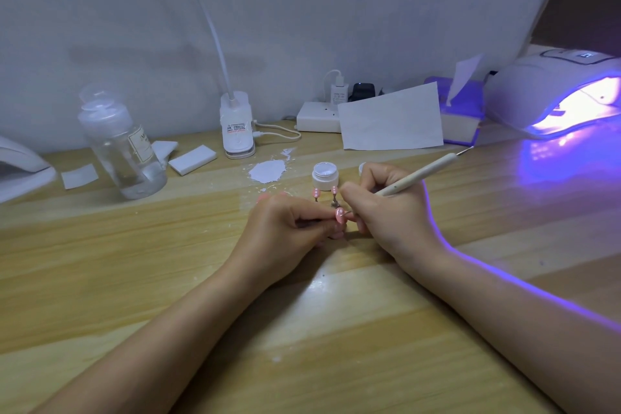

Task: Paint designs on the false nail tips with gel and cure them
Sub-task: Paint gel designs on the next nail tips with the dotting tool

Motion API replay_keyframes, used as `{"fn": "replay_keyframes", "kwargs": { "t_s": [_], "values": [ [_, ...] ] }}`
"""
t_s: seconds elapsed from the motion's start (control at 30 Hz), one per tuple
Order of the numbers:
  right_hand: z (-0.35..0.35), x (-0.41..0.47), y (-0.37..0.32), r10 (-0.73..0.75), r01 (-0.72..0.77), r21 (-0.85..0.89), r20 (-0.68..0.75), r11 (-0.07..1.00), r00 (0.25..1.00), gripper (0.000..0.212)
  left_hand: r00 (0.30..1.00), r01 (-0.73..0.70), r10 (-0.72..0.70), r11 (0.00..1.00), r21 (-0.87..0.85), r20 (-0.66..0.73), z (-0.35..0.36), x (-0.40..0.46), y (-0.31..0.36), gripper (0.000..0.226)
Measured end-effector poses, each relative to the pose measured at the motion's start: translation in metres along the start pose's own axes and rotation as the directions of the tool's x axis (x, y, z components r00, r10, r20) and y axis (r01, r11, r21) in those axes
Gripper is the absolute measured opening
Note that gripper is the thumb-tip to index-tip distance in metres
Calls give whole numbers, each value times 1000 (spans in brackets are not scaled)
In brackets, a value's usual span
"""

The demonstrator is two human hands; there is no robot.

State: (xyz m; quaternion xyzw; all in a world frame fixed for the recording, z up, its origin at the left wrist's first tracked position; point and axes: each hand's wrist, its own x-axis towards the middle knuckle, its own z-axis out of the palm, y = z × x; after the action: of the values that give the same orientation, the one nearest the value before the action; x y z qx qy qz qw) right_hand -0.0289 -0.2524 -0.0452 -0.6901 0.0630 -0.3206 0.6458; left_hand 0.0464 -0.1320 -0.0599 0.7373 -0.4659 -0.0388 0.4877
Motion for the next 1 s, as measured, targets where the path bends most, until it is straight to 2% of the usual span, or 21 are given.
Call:
{"fn": "replay_keyframes", "kwargs": {
  "t_s": [0.87, 1.0],
  "values": [
    [1, -1, -2, 10, -10, 0, -12, 1000, 1000, 43, 1000, 19, -19, 1000, -17, -7, 0, 0, 2, 20],
    [1, 0, -2, 10, -10, -11, -19, 1000, 1000, 44, 1000, 11, -11, 1000, -10, -7, 0, -1, 2, 15]
  ]
}}
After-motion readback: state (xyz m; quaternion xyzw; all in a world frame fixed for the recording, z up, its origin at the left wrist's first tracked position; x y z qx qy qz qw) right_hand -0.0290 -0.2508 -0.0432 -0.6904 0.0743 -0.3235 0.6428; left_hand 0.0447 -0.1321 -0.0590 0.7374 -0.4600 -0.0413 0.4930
